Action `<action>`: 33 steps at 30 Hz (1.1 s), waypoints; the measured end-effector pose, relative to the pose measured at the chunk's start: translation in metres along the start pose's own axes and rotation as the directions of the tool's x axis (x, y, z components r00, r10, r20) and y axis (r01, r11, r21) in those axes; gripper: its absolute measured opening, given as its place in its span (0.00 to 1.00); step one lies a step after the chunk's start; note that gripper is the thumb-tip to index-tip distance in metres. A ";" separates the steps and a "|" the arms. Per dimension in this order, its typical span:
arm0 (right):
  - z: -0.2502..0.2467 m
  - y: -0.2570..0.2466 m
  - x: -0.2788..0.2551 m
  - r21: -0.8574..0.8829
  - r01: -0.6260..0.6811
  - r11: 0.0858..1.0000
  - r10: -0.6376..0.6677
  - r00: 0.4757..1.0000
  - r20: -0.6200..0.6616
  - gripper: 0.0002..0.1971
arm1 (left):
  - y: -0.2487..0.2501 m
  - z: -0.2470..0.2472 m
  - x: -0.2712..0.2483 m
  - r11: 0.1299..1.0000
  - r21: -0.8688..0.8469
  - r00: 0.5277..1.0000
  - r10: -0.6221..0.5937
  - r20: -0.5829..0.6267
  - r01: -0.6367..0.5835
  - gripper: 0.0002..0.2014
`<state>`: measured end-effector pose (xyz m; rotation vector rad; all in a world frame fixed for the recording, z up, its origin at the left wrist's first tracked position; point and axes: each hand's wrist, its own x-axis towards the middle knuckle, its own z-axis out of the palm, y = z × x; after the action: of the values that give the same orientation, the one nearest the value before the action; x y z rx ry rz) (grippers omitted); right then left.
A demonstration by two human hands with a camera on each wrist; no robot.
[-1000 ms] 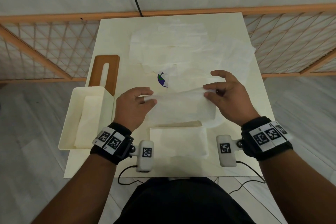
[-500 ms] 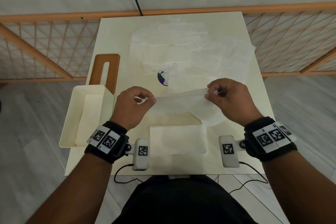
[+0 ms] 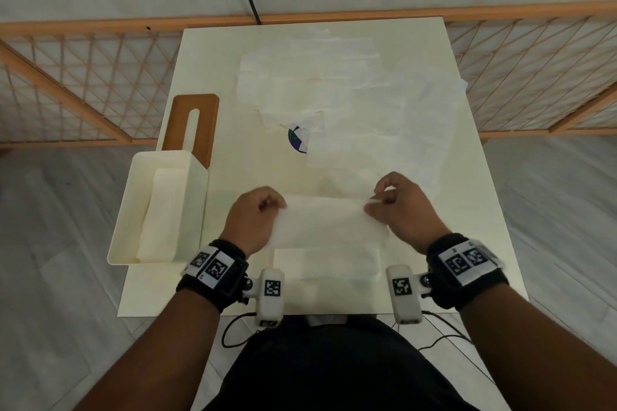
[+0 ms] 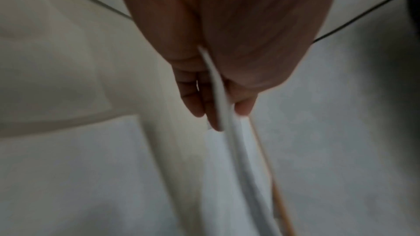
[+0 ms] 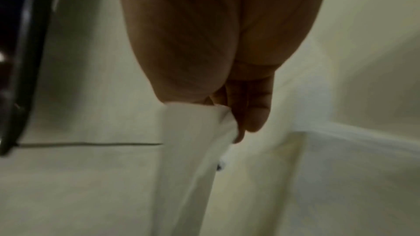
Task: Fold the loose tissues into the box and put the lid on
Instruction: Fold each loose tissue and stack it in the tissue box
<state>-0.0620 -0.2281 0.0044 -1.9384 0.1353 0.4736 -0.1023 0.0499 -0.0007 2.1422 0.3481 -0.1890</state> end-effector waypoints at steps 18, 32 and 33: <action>0.039 0.063 0.010 -0.454 0.038 0.890 -0.039 0.999 0.006 0.06 | -0.051 0.039 -0.010 0.936 0.317 0.976 -0.192 0.105 0.150 0.06; 0.013 0.067 0.035 -0.659 0.023 0.752 -0.059 0.998 -0.033 0.20 | -0.038 0.024 -0.006 0.958 0.273 0.996 -0.088 -0.022 0.091 0.05; 0.014 0.064 0.036 -0.685 0.017 0.728 -0.034 0.999 -0.012 0.22 | -0.037 0.025 -0.006 0.959 0.269 0.996 -0.081 -0.023 0.084 0.05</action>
<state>-0.0528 -0.2375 -0.0693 -2.6790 -0.0702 0.5274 -0.1196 0.0483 -0.0423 2.4001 0.4401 -0.2863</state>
